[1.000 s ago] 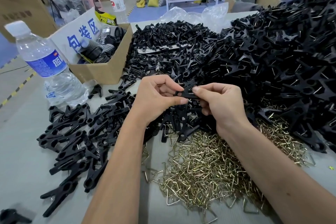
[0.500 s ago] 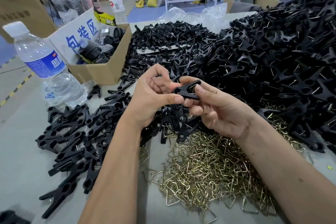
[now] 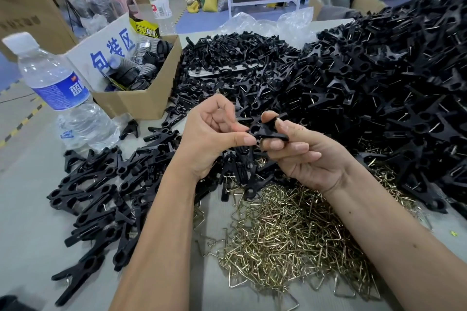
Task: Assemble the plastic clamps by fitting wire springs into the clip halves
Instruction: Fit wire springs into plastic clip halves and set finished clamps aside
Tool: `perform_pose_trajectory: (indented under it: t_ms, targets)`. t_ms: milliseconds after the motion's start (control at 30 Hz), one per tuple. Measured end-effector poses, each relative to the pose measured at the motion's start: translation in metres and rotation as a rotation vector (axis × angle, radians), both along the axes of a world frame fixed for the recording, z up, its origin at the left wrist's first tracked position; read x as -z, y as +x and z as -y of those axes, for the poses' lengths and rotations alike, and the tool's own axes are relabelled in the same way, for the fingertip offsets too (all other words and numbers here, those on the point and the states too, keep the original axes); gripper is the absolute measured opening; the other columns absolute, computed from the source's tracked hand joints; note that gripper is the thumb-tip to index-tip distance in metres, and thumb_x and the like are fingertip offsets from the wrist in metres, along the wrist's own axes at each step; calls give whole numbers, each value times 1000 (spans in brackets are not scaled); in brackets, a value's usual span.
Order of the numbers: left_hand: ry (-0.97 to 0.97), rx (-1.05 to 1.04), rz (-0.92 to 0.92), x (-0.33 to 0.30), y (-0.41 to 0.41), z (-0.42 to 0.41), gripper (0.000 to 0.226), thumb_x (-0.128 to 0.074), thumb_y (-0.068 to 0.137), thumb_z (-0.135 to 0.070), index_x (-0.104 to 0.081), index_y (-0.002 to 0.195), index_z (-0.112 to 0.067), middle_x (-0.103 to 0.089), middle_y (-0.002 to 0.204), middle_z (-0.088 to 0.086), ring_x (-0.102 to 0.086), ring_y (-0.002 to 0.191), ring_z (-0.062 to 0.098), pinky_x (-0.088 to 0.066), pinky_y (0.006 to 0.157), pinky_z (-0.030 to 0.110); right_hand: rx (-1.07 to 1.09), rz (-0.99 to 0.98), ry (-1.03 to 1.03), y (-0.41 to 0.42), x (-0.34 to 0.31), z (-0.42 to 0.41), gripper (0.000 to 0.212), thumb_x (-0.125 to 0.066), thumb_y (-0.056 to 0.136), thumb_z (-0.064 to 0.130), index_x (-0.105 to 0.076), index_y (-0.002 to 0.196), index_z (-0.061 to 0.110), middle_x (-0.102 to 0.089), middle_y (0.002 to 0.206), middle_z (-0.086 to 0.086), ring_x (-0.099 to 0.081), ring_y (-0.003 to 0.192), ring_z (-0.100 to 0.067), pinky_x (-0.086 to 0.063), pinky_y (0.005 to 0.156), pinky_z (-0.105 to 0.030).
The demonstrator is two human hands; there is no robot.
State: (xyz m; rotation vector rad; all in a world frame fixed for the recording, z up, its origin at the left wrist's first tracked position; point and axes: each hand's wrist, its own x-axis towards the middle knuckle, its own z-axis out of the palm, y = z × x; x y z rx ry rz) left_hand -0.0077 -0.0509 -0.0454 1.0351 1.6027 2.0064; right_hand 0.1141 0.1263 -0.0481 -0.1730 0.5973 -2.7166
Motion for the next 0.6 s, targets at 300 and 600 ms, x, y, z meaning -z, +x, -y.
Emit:
perform_pose_trajectory:
  t_ms: [300, 600]
  targets:
    - [-48, -306, 4, 0, -3, -8, 32, -89, 76, -2, -63, 88, -16, -79, 83, 9, -78, 85, 18, -59, 78, 26, 414, -72, 706, -9, -28, -22, 30, -71, 91, 15, -76, 120, 14, -64, 79, -7, -51, 50, -4, -40, 38, -10]
    - [-555, -779, -12, -25, -91, -13, 27, -81, 79, 0, -65, 75, -21, -74, 80, 0, -73, 77, 18, -58, 66, 35, 942, 79, 2334, -81, -109, -77, 27, -84, 86, 31, -82, 110, 18, -78, 105, -12, -60, 84, -18, -43, 85, -24]
